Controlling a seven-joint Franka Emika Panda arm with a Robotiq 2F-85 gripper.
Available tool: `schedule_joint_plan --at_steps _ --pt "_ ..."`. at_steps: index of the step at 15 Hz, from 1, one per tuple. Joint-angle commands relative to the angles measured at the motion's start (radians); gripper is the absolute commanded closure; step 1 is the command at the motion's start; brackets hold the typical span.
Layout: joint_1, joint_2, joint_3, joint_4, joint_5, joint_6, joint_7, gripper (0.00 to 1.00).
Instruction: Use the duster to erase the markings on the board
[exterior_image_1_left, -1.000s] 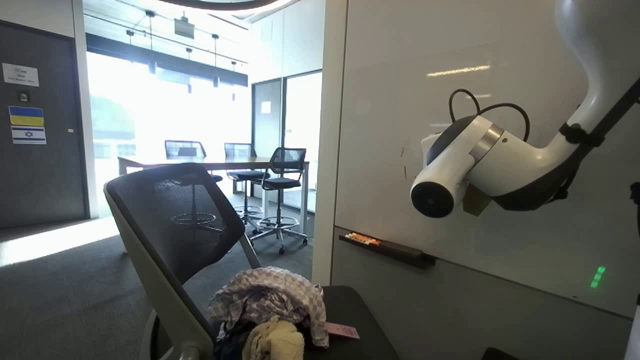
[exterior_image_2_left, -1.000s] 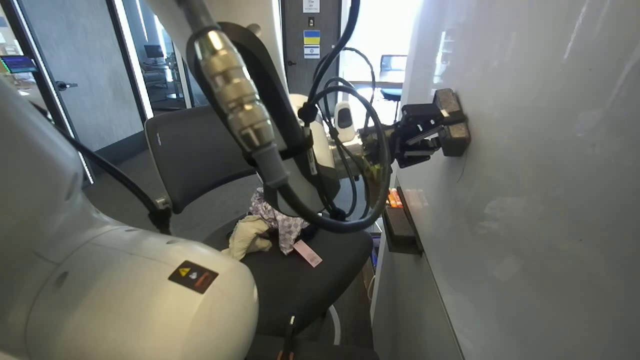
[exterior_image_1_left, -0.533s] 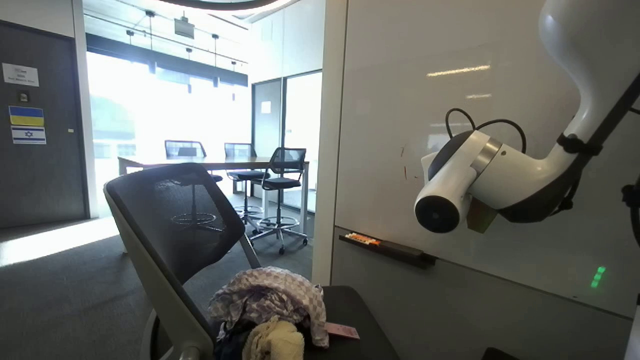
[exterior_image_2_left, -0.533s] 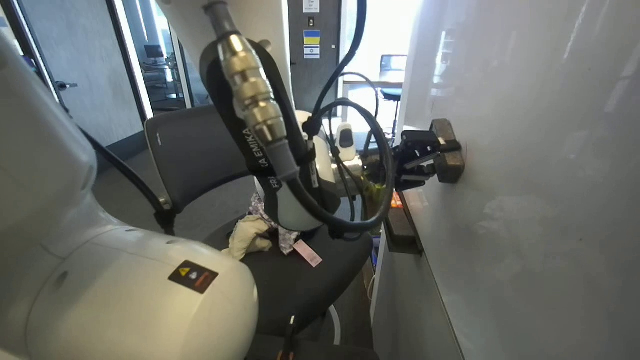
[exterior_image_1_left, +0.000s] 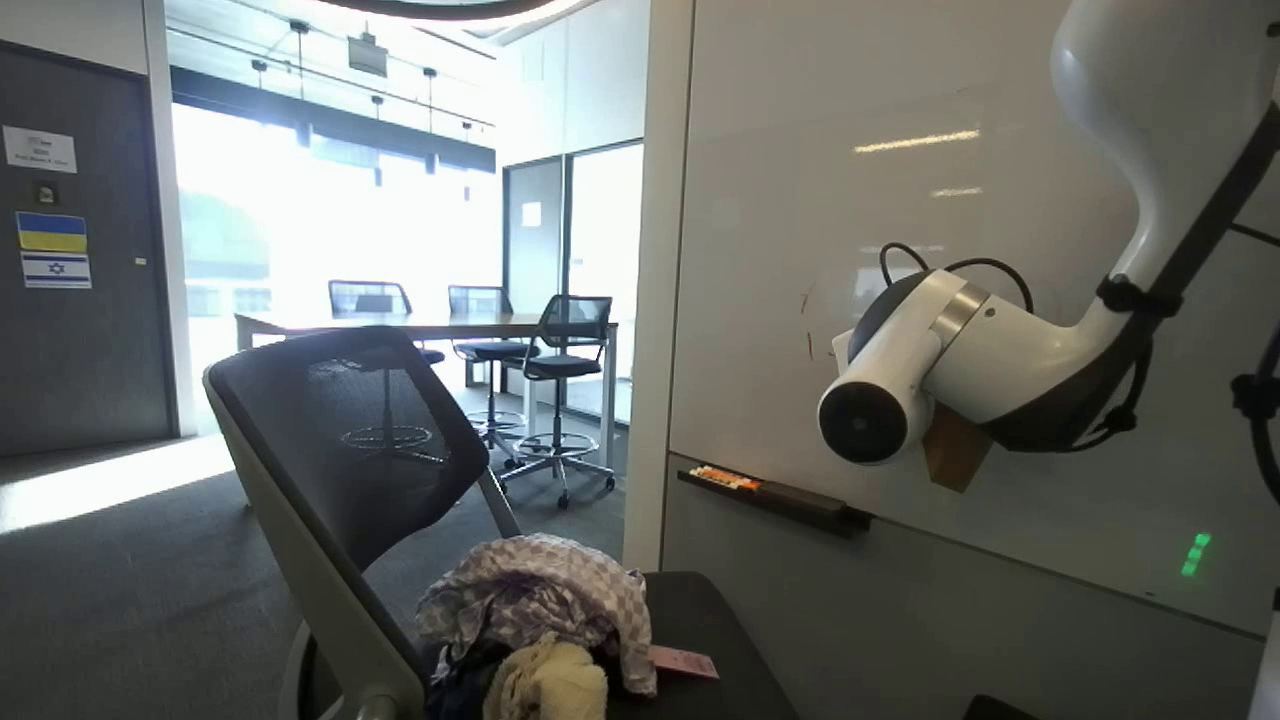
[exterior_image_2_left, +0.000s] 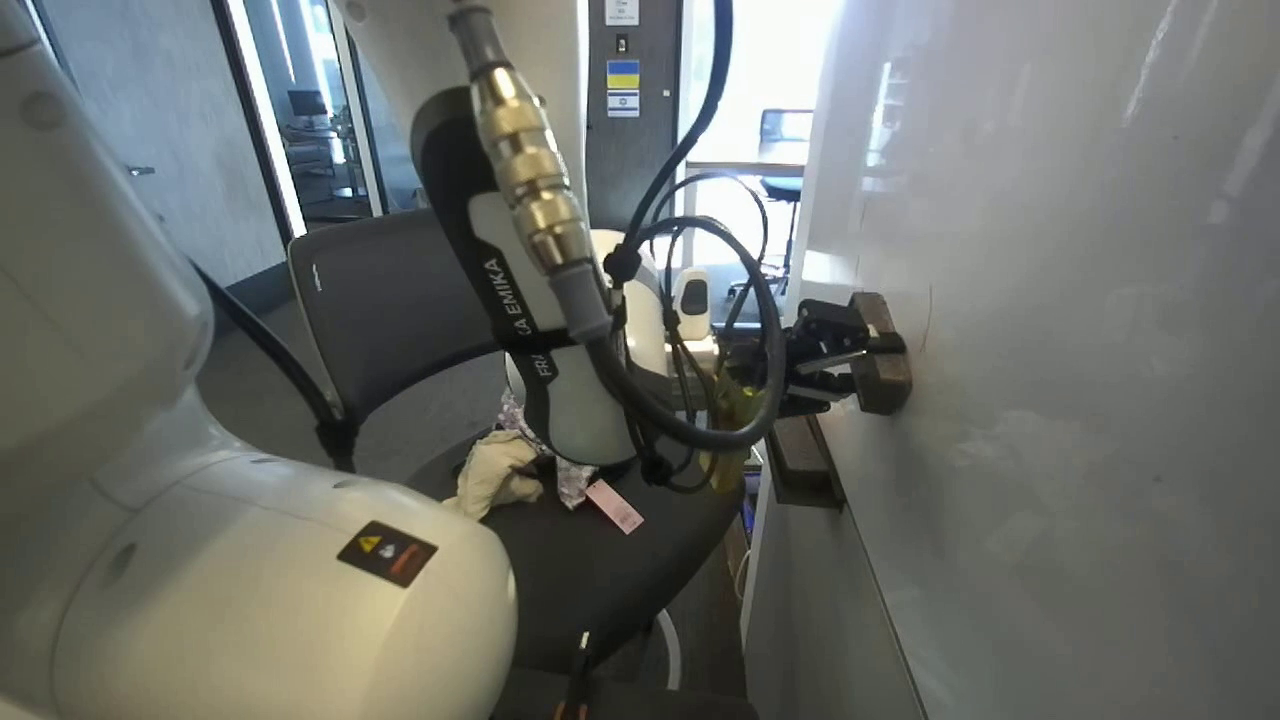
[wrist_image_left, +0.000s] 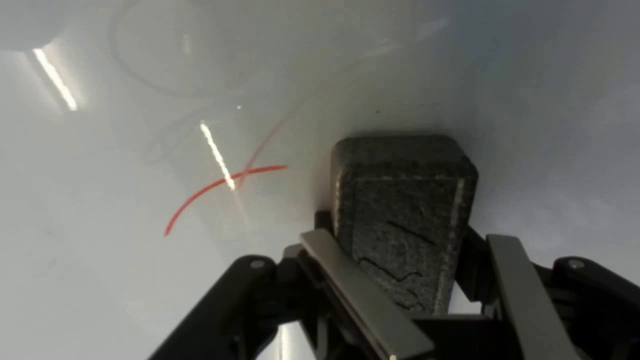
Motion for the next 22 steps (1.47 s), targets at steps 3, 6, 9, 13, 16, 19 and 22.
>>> schedule_joint_plan --at_steps 3,6,9,13,16,19,22 --pt "-0.007 0.003 -0.006 0.084 0.233 0.299 -0.203 0.68" --pt "0.001 -0.025 0.006 0.106 0.448 0.423 -0.398 0.68" --pt "0.027 -0.033 0.025 0.113 0.707 0.502 -0.613 0.68" --pt "0.105 0.026 0.027 0.119 1.038 0.531 -0.856 0.68" --pt "0.104 0.080 0.073 0.116 1.278 0.551 -1.019 0.68" --pt "0.102 0.141 0.108 0.109 1.480 0.569 -1.146 0.68" --pt "0.095 0.175 0.142 0.070 1.598 0.675 -1.205 0.68"
